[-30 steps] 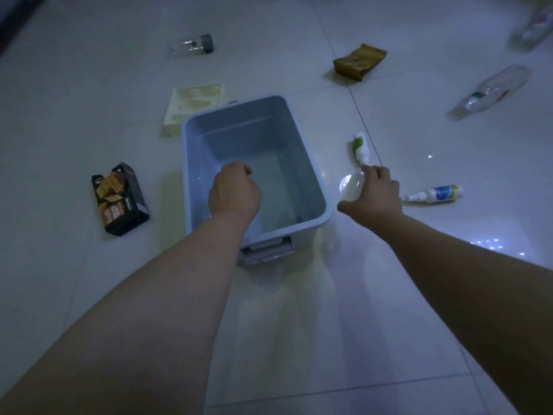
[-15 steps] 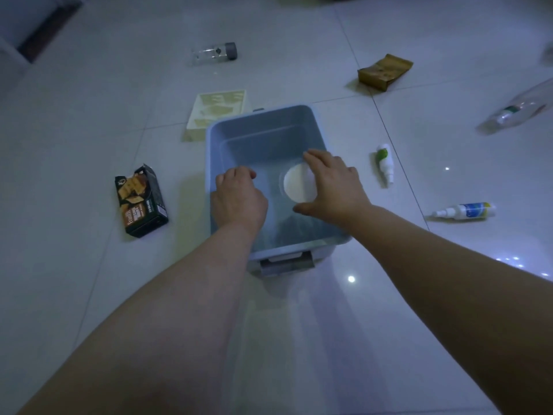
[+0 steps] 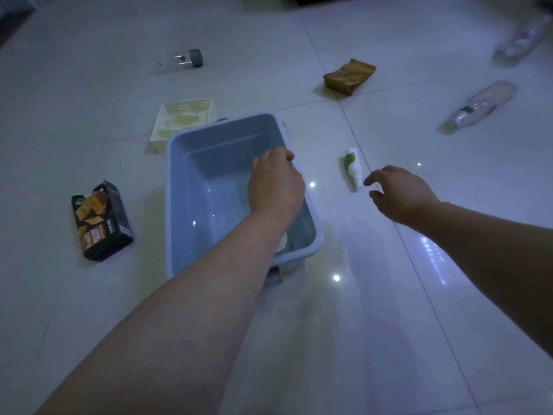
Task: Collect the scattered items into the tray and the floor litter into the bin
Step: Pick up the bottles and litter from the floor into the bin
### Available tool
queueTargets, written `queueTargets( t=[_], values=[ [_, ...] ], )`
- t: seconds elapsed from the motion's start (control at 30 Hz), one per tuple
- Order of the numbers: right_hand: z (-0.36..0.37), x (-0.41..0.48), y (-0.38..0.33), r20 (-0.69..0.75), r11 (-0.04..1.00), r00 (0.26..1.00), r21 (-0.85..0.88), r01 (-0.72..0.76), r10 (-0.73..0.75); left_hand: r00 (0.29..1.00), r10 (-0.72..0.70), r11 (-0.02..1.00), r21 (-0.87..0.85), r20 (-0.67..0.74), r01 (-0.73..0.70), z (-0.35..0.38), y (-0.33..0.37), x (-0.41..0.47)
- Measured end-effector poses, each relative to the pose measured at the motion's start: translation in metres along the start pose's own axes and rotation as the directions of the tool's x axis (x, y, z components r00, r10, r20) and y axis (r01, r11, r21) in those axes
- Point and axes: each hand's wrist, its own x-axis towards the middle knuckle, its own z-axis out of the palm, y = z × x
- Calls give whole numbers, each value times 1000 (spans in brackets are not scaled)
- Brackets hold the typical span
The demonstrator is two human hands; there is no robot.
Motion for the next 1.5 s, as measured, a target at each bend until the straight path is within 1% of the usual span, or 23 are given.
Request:
queueTargets(
  t=[0.1,0.2,0.27,0.33,0.4,0.47,0.6,0.67,0.77,0.83,0.97,1.03,1.07,1.13,1.2,1.3,1.4,1.5],
  values=[
    [6,-6,33,66,990,988,-2,-141,140,997,52,997,49,54,-55,13,16,-2],
    [23,-13,58,117,976,969,-5,-219,218,988,111,984,131,108,-124,29,30,-5],
    [32,-13,69,116,971,964,-31,-238,240,980,148,963,206,135,-174,38,34,-7],
    [36,-7,77,99,969,964,-47,-244,247,971,189,921,317,149,-228,45,33,-6],
    [39,0,82,102,971,966,-49,-234,237,966,188,888,391,175,-243,50,29,-6],
    [42,7,83,135,967,958,-70,-244,251,961,177,868,427,212,-254,54,23,-8],
    [55,11,86,245,942,909,-100,-321,336,941,231,848,422,249,-320,58,13,-10],
    [64,8,89,239,943,913,-126,-307,330,939,241,853,408,243,-325,60,11,-9],
    [73,3,90,160,938,932,-183,-296,325,936,253,859,388,244,-334,61,8,-7],
    [74,2,89,135,942,949,-225,-249,284,934,256,864,375,248,-337,60,7,-6],
    [71,-7,84,133,912,963,-373,-170,234,912,284,841,379,297,-385,58,3,-2],
    [73,-11,80,135,902,966,-404,-150,221,901,281,825,397,330,-402,55,-2,-1],
    [75,-11,77,141,909,964,-386,-157,227,900,277,823,400,336,-403,53,-4,-2],
    [78,-8,72,169,936,950,-282,-208,262,903,286,838,374,321,-398,50,-9,-4],
    [77,-3,63,196,958,940,-123,-260,281,918,300,876,306,261,-373,46,-11,-6],
    [65,6,46,212,951,938,81,-297,275,949,281,927,216,144,-307,35,-13,-5],
    [44,15,23,169,939,954,197,-280,249,985,167,963,208,48,-173,15,-22,-2],
    [23,20,-8,114,921,976,326,-212,184,999,29,970,242,13,-31,-6,-44,-3]
  ],
)
